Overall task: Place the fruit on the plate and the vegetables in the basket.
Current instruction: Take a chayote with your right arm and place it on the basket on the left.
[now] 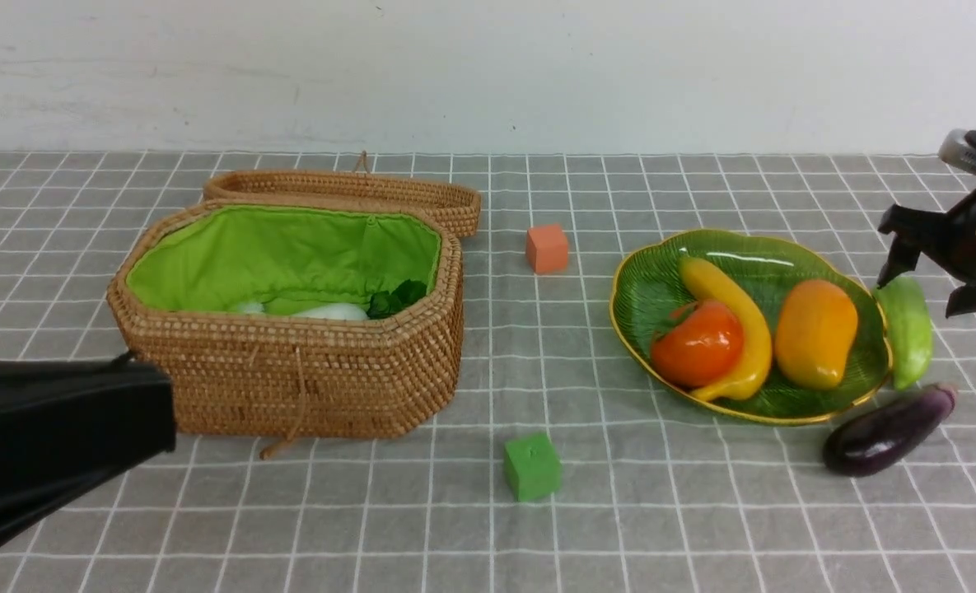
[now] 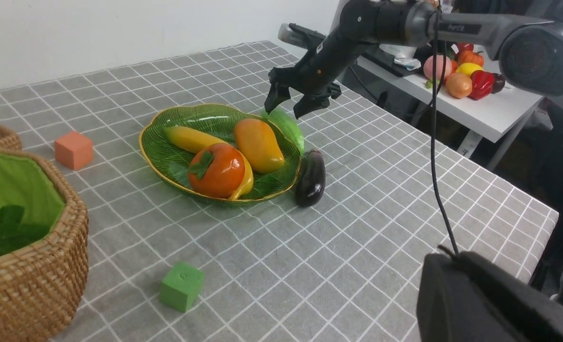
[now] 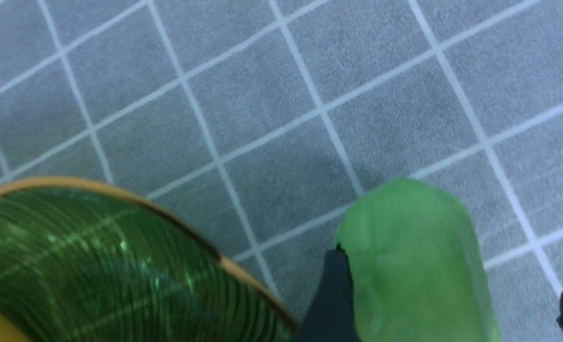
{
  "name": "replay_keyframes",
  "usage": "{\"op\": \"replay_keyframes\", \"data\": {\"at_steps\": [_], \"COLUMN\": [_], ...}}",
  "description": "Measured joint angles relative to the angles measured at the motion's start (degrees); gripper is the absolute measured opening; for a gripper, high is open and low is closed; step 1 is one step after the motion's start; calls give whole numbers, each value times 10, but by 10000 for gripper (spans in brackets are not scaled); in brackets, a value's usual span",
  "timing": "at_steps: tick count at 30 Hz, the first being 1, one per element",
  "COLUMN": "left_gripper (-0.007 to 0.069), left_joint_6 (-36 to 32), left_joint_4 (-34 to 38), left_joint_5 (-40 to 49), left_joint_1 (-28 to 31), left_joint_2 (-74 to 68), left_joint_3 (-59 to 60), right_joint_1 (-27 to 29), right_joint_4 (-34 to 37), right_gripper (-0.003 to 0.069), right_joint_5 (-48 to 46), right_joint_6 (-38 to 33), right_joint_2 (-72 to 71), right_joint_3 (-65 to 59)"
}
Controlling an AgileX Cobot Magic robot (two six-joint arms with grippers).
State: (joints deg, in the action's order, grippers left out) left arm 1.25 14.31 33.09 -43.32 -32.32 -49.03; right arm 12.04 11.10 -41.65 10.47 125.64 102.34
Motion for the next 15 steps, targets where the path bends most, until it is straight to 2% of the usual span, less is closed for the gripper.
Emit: {"op": "replay_keyframes", "data": {"at_steps": [15], "left_gripper": [-13], "left_joint_6": [2], "left_joint_4": [1], "left_joint_5": [0], "left_joint_1": [0], "left_joint_2": [0], "left_joint_3": [0], "right_joint_1": [10], "right_joint_4": [28], "right_gripper": [587], "right_joint_5": [-4], "right_joint_6": [-22], "right_joint_2": [38], "right_joint_3": [11]}}
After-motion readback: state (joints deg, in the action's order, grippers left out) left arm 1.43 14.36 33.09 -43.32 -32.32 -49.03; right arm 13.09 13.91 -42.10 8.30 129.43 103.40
